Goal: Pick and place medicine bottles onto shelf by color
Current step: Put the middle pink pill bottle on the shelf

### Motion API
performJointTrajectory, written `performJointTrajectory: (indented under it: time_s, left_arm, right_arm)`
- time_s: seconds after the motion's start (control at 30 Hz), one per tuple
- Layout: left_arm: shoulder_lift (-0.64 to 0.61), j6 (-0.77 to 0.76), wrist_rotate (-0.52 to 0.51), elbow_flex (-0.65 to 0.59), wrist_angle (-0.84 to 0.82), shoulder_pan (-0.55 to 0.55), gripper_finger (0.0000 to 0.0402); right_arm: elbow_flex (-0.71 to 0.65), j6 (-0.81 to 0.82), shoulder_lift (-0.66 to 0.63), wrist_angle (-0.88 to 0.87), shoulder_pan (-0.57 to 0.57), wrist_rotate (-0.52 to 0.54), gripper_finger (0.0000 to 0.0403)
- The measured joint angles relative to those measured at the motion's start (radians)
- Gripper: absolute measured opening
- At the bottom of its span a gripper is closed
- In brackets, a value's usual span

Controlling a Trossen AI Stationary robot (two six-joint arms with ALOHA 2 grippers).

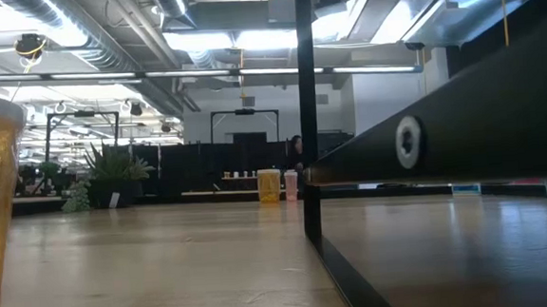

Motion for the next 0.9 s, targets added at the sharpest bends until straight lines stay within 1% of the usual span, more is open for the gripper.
performJointTrajectory:
  time_s: [0.33,0.5,0.57,0.77,0.9]
  left_arm:
    - [0.000,-0.001,0.000,0.000,0.000,0.000,0.0148]
    - [0.000,-0.001,0.000,0.000,0.000,0.000,0.0148]
    - [0.000,-0.001,0.000,0.000,0.000,0.000,0.0148]
    - [0.000,-0.001,0.000,0.000,0.000,0.000,0.0148]
    - [0.000,-0.001,0.000,0.000,0.000,0.000,0.0148]
  right_arm:
    - [-0.001,-0.027,0.000,0.000,-0.005,0.011,0.0118]
    - [-0.001,-0.034,0.000,-0.001,-0.006,0.076,0.0119]
    - [-0.001,-0.047,0.000,0.000,-0.006,0.086,0.0121]
    - [-0.001,-0.047,-0.001,0.003,-0.016,0.033,0.0139]
    - [-0.001,-0.050,-0.001,0.005,-0.025,0.030,0.0152]
